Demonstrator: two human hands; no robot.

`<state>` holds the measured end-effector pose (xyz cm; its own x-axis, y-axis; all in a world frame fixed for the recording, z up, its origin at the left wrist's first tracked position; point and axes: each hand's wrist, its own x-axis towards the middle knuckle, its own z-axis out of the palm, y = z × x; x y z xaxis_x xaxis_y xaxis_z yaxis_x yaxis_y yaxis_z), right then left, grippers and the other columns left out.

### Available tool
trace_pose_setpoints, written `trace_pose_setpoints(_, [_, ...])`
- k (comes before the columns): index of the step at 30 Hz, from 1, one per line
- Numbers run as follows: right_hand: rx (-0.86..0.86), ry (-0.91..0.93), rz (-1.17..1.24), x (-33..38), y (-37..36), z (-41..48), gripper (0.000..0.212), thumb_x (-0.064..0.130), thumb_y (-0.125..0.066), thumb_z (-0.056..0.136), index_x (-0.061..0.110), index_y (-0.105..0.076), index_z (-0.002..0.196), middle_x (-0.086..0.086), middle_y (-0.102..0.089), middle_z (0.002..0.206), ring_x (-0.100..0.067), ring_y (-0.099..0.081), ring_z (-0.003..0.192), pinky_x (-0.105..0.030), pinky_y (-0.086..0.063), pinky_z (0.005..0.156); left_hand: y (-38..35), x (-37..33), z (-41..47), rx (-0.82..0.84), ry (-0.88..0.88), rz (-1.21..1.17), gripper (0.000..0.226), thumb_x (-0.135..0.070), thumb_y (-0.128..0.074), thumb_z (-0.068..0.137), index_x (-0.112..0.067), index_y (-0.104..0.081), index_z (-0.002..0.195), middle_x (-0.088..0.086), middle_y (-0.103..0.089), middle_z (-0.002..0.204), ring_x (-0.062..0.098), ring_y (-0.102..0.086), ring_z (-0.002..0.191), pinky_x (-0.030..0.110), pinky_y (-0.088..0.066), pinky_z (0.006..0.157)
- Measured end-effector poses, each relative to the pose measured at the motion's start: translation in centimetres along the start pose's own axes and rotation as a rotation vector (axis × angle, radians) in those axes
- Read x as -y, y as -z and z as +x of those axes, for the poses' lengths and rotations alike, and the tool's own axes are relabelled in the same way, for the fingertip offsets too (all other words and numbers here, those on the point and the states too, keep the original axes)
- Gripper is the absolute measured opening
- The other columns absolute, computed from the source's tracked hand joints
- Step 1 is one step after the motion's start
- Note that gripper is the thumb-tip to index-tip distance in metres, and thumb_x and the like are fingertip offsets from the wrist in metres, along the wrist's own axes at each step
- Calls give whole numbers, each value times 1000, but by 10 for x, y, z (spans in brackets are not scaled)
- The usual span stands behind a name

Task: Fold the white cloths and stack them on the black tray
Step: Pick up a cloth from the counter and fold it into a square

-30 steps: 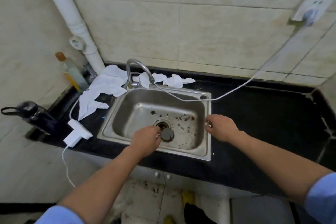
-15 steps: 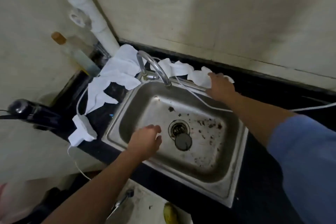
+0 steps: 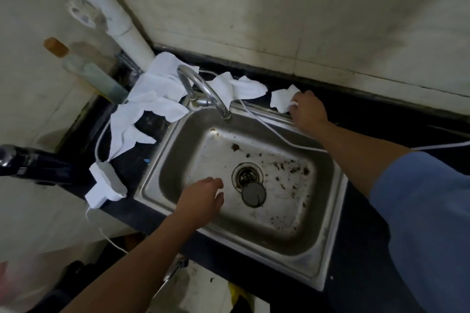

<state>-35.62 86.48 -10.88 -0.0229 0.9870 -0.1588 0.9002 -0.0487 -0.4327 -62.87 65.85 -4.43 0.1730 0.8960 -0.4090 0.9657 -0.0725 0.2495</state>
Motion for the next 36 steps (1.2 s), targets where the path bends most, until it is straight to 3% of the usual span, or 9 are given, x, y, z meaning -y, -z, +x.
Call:
trace_pose_setpoints(6, [-120,-36,40,-9,52,-75,29,27,-52,93,5,-58,111,-19,-53,110,-35,-56,90,-38,-47,73,13,-18,-2,-31,-125,58,27,-33,-48,94,-23,-57,118,-2,-63,106,16,-61,92,32,-52,79])
trace_pose_setpoints(13, [-211,-212,-13,-52,83,-227,20,30,-56,86,14,-58,98,-9,-56,100,-31,-59,85,-37,-47,69,9,-57,-2,16,-342,96,18,-30,-49,91,-19,-61,97,0,-64,96,20,-61,85,32,-48,71])
trace_pose_setpoints(18, [-163,-417,-43,-95,67,-326,20,32,-57,89,18,-57,103,-4,-52,103,-26,-60,85,-37,-49,70,-13,-99,-14,13,-487,109,29,-30,-48,93,-18,-59,117,3,-64,110,23,-60,97,31,-48,78])
trace_pose_setpoints(21, [-65,-512,-38,-118,37,-375,26,29,-57,88,19,-56,112,-2,-49,110,-25,-58,98,-34,-46,75,-26,-117,-21,55,-540,114,30,-32,-46,94,-19,-57,120,2,-64,110,20,-61,95,34,-51,79])
trace_pose_setpoints(23, [84,-534,-65,-126,18,-401,42,28,-57,87,22,-50,128,-3,-44,125,-24,-48,116,-34,-45,86,-37,-128,-23,101,-571,134,30,-33,-46,94,-20,-56,118,1,-63,111,20,-60,97,35,-51,79])
trace_pose_setpoints(28, [204,-428,-12,-138,7,-437,58,34,-58,84,31,-42,140,-1,-25,151,-22,-25,138,-36,-43,100,-70,-174,-26,182,-669,222,26,-31,-45,93,-18,-59,111,1,-62,107,23,-59,100,32,-48,78])
trace_pose_setpoints(31, [70,-364,105,-150,16,-443,54,36,-60,85,32,-48,137,3,-32,148,-16,-31,135,-33,-44,100,-85,-201,-26,206,-651,215,24,-28,-47,91,-20,-59,111,2,-61,109,22,-59,100,31,-47,80])
trace_pose_setpoints(34, [-124,-409,150,-184,29,-450,42,33,-61,88,26,-57,129,3,-47,136,-17,-45,123,-33,-48,92,-100,-240,-26,180,-620,176,26,-27,-51,90,-19,-56,114,2,-55,114,22,-59,96,33,-48,78])
trace_pose_setpoints(36, [-157,-445,154,-206,37,-448,37,32,-60,90,23,-59,125,3,-52,128,-19,-50,117,-33,-49,88,-109,-262,-24,158,-605,149,34,-25,-53,89,-20,-52,122,2,-50,120,21,-57,99,34,-49,77])
